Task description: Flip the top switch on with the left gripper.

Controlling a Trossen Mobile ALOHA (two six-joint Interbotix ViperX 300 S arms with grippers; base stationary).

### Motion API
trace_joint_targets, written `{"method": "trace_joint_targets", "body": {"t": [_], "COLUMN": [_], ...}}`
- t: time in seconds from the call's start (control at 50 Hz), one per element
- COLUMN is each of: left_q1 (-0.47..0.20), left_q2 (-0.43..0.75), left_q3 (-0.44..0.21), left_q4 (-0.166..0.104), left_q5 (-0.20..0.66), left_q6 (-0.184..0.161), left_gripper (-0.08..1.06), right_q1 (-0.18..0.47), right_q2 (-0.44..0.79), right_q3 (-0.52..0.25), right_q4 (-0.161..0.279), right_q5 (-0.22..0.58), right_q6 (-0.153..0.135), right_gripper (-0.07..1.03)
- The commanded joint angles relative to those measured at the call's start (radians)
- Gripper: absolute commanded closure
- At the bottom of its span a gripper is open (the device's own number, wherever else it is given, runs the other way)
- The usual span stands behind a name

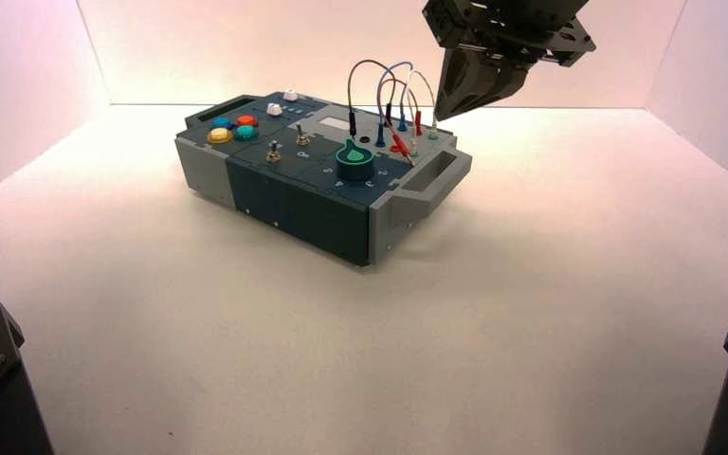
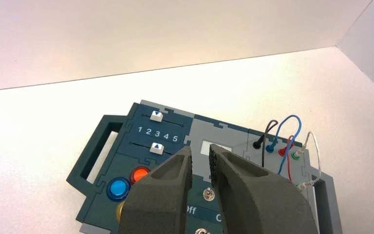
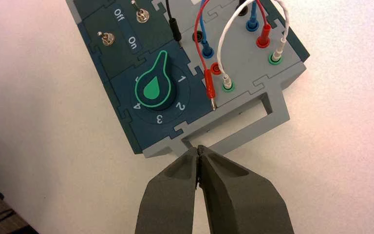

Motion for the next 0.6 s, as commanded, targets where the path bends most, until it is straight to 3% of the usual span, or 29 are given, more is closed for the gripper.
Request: {"method": "trace_joint_targets", "body": {"t": [0.02,0.6], "left_q1": [-0.003,-0.003], "left_q2": [-0.009,-0.009], "left_q3": [-0.031,-0.031], "left_q4": [0.002,0.002], "left_q5": [-0.011,-0.011], "left_q6": [-0.003,-0.003], "left_gripper": [0.75,0.75], "right_q1": [-0.003,-0.003], "right_q2": [-0.02,-0.009], "right_q3": [-0.012,-0.012], "right_q4": [0.0,0.002], "right_q5": [-0.008,-0.008], "right_q6": [-0.003,-0.003], "right_gripper": [0.98,0.98]}}
